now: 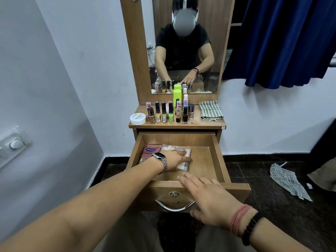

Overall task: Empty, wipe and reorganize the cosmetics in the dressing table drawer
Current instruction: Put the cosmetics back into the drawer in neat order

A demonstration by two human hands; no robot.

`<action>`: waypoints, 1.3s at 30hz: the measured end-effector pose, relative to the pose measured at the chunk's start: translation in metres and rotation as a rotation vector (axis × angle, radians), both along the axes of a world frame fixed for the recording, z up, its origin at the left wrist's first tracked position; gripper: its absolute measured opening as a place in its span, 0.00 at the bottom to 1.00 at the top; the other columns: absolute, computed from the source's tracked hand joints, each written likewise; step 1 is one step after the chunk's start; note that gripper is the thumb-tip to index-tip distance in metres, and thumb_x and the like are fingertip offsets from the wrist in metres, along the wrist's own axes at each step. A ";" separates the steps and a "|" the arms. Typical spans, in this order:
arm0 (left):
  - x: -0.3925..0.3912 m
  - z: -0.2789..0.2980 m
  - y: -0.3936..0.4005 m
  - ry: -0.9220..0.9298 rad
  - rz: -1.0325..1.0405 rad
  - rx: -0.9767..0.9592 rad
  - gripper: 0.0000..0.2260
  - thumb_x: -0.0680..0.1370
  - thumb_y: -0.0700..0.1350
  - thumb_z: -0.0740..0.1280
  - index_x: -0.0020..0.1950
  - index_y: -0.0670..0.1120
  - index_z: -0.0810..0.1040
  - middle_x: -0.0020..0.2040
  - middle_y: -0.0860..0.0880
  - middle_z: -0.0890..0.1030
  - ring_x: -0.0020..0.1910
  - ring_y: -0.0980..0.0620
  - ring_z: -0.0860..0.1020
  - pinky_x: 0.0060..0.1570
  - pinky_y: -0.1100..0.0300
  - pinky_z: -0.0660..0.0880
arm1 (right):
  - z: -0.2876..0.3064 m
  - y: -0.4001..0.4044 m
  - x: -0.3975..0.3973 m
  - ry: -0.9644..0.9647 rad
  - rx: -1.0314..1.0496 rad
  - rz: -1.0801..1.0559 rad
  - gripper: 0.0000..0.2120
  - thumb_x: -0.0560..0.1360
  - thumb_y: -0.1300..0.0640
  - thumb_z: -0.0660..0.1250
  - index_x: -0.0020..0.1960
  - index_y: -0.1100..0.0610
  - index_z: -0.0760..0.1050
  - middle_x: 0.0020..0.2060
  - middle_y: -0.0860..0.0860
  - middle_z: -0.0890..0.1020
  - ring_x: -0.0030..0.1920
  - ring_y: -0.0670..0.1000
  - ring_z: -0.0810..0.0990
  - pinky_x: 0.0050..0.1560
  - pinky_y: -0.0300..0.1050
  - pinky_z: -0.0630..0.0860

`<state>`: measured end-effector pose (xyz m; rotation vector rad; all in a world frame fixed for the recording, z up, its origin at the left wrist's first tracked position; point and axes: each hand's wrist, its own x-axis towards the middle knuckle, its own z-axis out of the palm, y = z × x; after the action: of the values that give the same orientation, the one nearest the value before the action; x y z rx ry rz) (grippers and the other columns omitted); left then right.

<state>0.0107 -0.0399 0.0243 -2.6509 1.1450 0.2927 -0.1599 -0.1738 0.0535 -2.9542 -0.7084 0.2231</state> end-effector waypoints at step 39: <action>0.064 0.070 0.114 -0.293 0.844 -0.993 0.19 0.69 0.53 0.72 0.56 0.48 0.72 0.61 0.45 0.72 0.58 0.44 0.71 0.54 0.53 0.72 | -0.003 0.000 0.002 0.003 0.005 -0.002 0.41 0.73 0.48 0.64 0.78 0.47 0.44 0.78 0.46 0.50 0.76 0.49 0.54 0.73 0.48 0.53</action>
<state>0.0749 0.0744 0.0941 -3.7041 -0.0692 -0.7061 -0.1579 -0.1742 0.0502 -2.9489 -0.7045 0.2250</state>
